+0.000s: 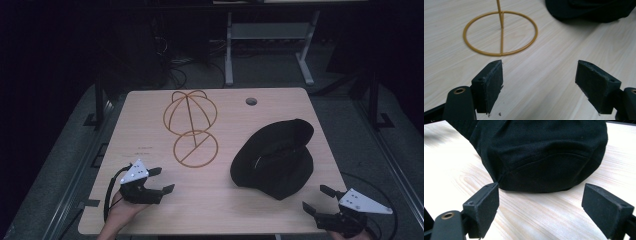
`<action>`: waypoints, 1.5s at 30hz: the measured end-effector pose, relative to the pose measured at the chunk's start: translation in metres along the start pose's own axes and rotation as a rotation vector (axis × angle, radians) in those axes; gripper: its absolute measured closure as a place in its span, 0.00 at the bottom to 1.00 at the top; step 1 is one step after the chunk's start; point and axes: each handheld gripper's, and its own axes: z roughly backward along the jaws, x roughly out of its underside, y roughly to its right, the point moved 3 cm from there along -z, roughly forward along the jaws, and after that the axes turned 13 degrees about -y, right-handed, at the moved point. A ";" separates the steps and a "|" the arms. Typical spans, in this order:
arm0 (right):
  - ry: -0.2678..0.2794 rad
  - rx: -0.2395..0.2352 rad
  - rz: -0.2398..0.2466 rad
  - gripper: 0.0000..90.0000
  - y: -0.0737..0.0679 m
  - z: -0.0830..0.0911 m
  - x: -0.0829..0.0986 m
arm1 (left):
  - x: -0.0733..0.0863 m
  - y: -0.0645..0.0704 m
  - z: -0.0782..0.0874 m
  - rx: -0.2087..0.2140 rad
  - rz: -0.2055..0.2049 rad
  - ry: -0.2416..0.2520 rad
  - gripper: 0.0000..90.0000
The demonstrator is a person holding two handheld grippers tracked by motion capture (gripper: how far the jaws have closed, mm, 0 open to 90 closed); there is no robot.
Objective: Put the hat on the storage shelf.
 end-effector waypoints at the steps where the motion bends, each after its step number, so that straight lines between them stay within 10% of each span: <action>1: 0.001 -0.003 0.002 0.16 0.000 -0.001 0.000 | 0.000 0.000 0.000 0.007 -0.002 0.000 0.24; 17: 0.003 0.016 -0.023 0.16 0.001 0.004 0.002 | -0.014 0.025 -0.011 0.097 -0.111 -0.028 0.24; 45: -0.011 -0.010 -0.008 0.16 0.001 0.002 0.003 | -0.104 0.103 -0.064 0.255 -0.331 -0.060 0.25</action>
